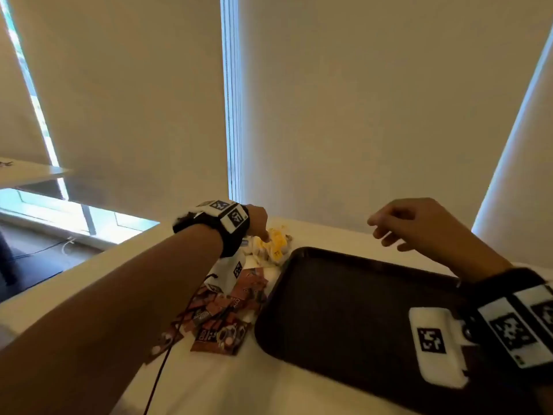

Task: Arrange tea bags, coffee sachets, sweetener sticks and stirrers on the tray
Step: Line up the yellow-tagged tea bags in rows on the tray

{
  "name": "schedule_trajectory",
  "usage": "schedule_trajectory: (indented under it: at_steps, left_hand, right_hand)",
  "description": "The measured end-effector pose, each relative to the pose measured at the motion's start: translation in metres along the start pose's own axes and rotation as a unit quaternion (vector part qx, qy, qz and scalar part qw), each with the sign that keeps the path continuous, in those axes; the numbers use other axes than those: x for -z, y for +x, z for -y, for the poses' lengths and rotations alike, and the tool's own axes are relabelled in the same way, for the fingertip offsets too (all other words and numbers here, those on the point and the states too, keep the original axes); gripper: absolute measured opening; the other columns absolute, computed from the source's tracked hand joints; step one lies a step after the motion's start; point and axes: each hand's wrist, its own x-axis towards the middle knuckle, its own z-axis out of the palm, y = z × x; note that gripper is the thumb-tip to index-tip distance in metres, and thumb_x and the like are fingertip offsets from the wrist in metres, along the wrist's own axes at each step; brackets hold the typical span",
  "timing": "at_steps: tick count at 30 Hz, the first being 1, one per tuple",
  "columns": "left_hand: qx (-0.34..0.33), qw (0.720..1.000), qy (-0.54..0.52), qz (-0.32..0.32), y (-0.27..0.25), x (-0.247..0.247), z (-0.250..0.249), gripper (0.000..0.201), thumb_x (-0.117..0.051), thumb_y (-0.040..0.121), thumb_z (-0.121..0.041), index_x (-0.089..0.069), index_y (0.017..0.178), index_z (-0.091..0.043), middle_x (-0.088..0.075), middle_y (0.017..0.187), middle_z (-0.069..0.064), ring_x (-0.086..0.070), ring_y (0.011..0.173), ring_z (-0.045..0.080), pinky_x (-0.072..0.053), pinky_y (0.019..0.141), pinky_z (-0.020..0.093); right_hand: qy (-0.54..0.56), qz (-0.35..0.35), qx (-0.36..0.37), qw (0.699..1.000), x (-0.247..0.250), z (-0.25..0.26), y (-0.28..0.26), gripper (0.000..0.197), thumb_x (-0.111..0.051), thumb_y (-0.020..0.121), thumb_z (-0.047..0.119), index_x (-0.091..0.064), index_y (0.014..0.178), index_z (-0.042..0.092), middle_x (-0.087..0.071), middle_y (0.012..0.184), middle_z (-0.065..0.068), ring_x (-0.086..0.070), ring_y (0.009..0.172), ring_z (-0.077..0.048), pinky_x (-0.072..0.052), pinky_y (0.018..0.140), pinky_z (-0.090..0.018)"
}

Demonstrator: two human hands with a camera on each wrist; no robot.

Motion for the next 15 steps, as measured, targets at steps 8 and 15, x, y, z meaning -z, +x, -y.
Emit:
schedule_trajectory:
  at_steps: [8,15]
  left_hand:
    - [0.063,0.995,-0.026,0.073,0.072,-0.036,0.004,0.064,-0.056,0.091,-0.044,-0.053,0.121,0.013,-0.057,0.125,0.026,-0.054,0.117,0.039,-0.045,0.090,0.039]
    - [0.077,0.991,-0.082,0.074,0.094,-0.054,-0.002,0.060,-0.069,0.084,-0.037,-0.054,0.122,0.007,-0.060,0.087,0.013,-0.058,0.088,0.026,-0.047,0.066,0.027]
  right_hand:
    - [0.013,0.031,-0.007,0.999,-0.054,-0.041,0.047,0.015,-0.058,0.090,0.033,-0.066,0.088,0.020,-0.069,0.077,0.006,-0.067,0.069,-0.006,-0.050,0.064,-0.018]
    - [0.045,0.049,-0.023,0.997,-0.059,-0.060,0.044,0.018,-0.056,0.091,0.034,-0.066,0.096,0.020,-0.070,0.081,0.004,-0.067,0.074,-0.008,-0.052,0.069,-0.023]
